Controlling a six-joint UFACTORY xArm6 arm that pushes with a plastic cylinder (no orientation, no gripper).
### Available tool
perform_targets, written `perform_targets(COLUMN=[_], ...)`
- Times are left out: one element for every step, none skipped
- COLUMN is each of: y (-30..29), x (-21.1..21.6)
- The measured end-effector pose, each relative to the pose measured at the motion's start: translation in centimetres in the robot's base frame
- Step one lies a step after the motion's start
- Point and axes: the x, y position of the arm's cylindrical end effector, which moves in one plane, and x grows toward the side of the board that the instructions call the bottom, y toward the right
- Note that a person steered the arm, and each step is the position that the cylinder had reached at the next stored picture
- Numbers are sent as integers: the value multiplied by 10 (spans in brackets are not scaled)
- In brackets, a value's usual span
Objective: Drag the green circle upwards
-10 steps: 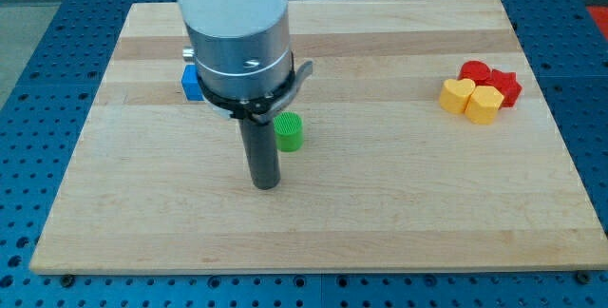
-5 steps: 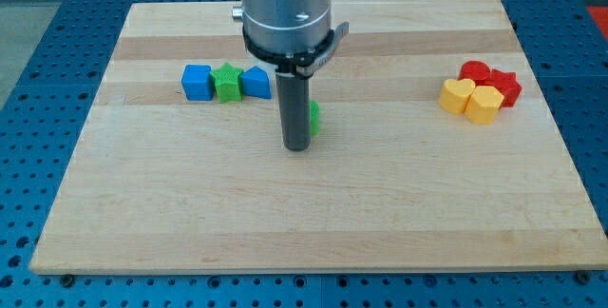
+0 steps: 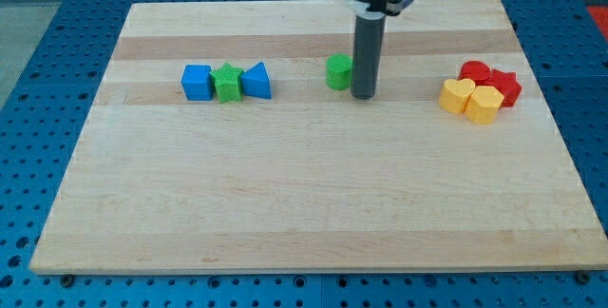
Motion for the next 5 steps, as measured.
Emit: perform_targets(y=[4, -4, -9, -11, -19], x=[-26, -34, -14, -1, -14])
